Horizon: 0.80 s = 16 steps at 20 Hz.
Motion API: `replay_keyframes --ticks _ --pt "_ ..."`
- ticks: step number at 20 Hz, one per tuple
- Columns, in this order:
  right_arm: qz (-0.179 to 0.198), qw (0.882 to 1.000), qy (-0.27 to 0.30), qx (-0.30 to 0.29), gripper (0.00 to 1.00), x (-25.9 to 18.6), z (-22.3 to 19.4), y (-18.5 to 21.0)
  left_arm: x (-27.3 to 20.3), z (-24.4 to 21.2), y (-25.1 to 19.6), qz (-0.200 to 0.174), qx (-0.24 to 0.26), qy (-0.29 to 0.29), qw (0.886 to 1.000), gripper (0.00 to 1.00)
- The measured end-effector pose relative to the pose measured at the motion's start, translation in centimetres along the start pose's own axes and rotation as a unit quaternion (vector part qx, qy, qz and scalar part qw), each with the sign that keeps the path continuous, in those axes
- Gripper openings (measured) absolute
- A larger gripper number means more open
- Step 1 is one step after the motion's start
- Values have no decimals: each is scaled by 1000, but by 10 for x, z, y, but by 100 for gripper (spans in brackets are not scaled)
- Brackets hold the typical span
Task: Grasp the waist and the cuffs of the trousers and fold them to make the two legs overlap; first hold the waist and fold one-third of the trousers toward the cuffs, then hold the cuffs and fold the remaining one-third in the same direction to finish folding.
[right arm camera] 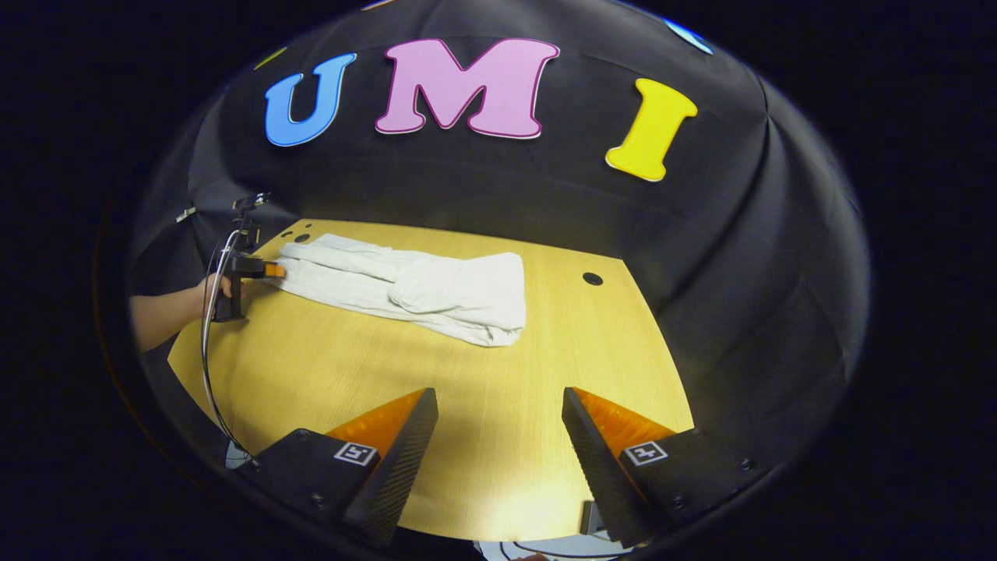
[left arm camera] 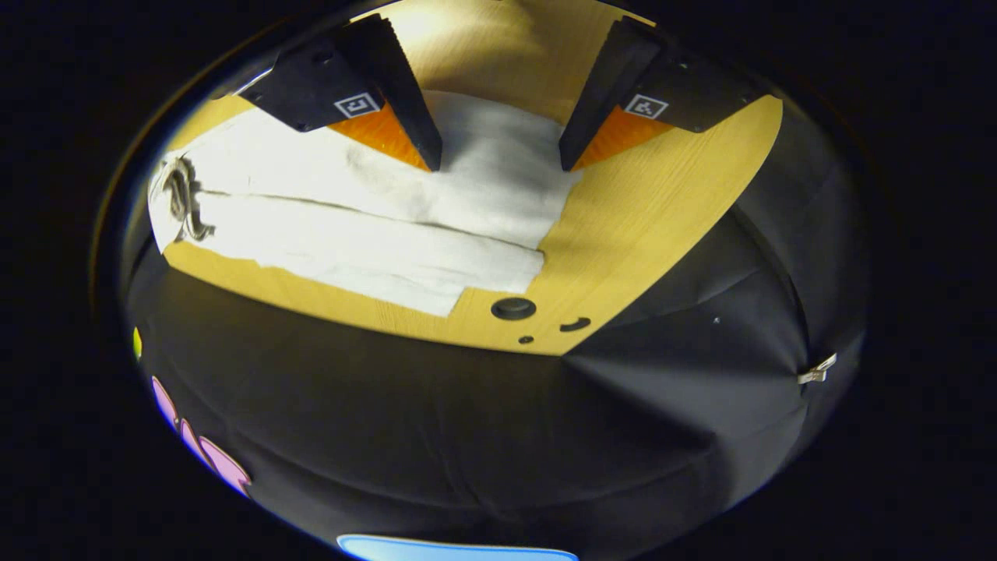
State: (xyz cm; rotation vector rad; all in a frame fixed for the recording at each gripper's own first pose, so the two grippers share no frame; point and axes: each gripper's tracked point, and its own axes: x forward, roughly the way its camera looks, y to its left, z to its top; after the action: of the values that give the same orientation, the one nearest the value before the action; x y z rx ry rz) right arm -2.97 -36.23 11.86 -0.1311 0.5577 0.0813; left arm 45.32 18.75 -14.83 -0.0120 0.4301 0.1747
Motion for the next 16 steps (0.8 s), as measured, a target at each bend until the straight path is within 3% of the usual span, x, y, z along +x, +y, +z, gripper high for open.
replay_keyframes --ticks 2,6,7,8,11,16 --pt "-9 1000 2 13 98 -3 -5 -2 1 -1 -5 -12 16 16 1000 99" --pt "13 999 18 46 99 -1 -19 24 0 -6 -14 -47 41 41 997 94" --pt "19 999 22 42 99 -1 -22 30 0 -7 -17 -56 52 45 996 82" --pt "20 999 23 38 99 0 -25 32 0 -6 -22 -65 64 47 995 79" --pt "21 999 21 40 99 -3 -26 33 0 -7 -37 -79 84 51 992 34" --pt "1 998 14 58 98 -5 -26 13 -4 -6 -41 -57 79 48 994 7"
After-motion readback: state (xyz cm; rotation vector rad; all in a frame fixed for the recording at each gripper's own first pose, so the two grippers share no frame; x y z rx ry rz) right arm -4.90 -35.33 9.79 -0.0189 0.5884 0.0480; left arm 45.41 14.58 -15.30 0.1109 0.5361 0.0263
